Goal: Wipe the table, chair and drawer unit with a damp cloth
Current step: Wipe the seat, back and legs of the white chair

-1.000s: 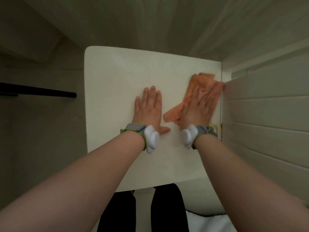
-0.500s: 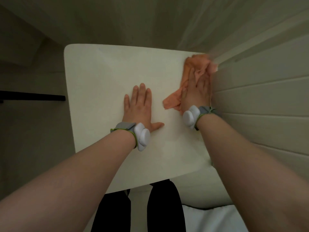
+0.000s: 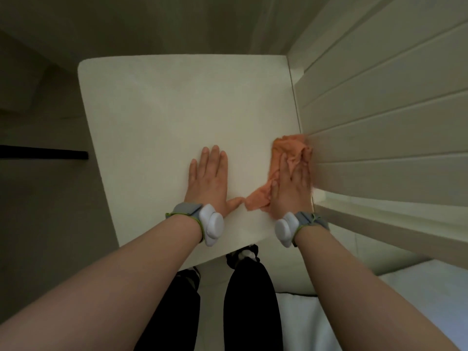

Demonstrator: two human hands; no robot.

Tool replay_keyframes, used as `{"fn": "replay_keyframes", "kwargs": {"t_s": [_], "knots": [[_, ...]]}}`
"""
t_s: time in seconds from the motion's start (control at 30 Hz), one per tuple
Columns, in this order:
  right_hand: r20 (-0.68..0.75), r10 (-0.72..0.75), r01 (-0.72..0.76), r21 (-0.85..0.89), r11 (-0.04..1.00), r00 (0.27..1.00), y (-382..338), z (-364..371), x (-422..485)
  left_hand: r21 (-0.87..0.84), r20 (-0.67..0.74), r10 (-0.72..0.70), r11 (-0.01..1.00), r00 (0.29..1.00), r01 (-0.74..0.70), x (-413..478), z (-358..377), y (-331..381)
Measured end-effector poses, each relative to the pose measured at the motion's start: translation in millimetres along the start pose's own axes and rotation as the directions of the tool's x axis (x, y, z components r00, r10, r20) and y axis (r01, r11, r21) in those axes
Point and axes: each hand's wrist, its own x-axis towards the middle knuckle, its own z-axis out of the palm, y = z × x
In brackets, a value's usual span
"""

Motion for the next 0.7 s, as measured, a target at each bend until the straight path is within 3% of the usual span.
{"fn": "replay_keyframes", "kwargs": {"t_s": [0.23, 0.4, 0.5, 0.6, 0.7], "knots": [[-0.049, 0.109, -0.106, 0.067, 0.992, 0.993, 8, 25, -48, 0.012, -0.010, 0.026, 1.000, 1.000, -0.026, -25, 7, -15], [-0.098, 0.126, -0.127, -0.002, 0.992, 0.987, 5, 29, -47, -0.001, -0.014, -0.013, 1.000, 1.000, 0.013, -40, 12, -27], [-0.071, 0.020, -0.023, -0.031, 0.999, 0.997, -3, 18, -26, -0.011, -0.041, -0.076, 0.997, 0.996, 0.075, -49, 16, -36], [-0.011, -0.114, 0.114, 0.075, 0.991, 0.993, -39, 8, 4, -0.030, -0.082, -0.158, 0.987, 0.984, 0.156, -58, 22, -48], [0.027, -0.357, 0.353, 0.097, 0.931, 0.934, -90, 17, 4, -0.064, -0.121, -0.236, 0.971, 0.964, 0.230, -72, 28, -64]]}}
